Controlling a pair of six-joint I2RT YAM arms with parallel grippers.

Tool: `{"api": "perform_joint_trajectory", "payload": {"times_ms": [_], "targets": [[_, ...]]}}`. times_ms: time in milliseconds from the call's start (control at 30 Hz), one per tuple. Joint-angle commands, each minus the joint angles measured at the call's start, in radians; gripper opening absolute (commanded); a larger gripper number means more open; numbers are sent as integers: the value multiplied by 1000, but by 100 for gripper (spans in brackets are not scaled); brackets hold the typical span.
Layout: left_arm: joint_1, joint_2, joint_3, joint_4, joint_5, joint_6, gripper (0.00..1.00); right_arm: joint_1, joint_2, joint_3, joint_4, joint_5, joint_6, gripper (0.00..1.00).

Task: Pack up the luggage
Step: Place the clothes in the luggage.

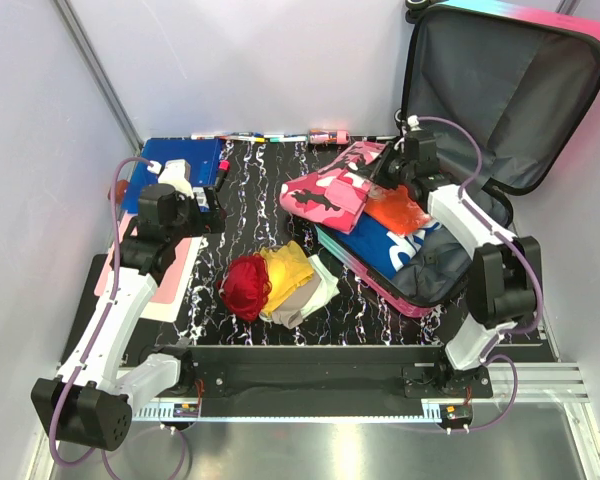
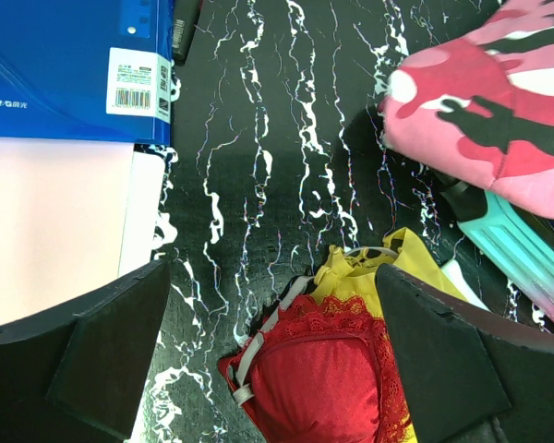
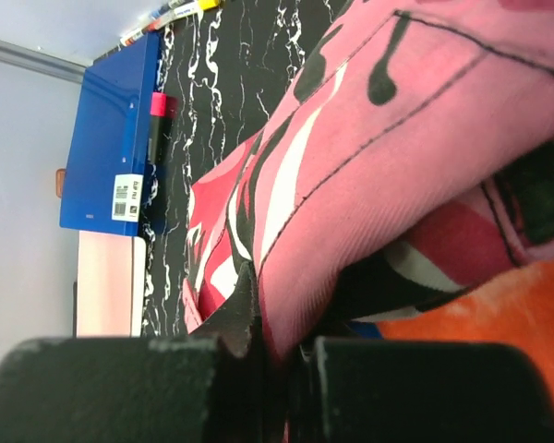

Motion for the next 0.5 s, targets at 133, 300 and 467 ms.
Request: {"api": "perform_joint_trajectory", "payload": {"times_ms": [133,300,467], "targets": [[-4,-4,11,31,-4,-10,99,-38,-171,-9,-76,30,-5,0],[-4,-5,11,31,-4,-10,99,-67,-226,-40,-114,31,-25,0],[-4,-7,11,31,-5,-10,99,-107,-288,-81,-159,53,-56,0]]}}
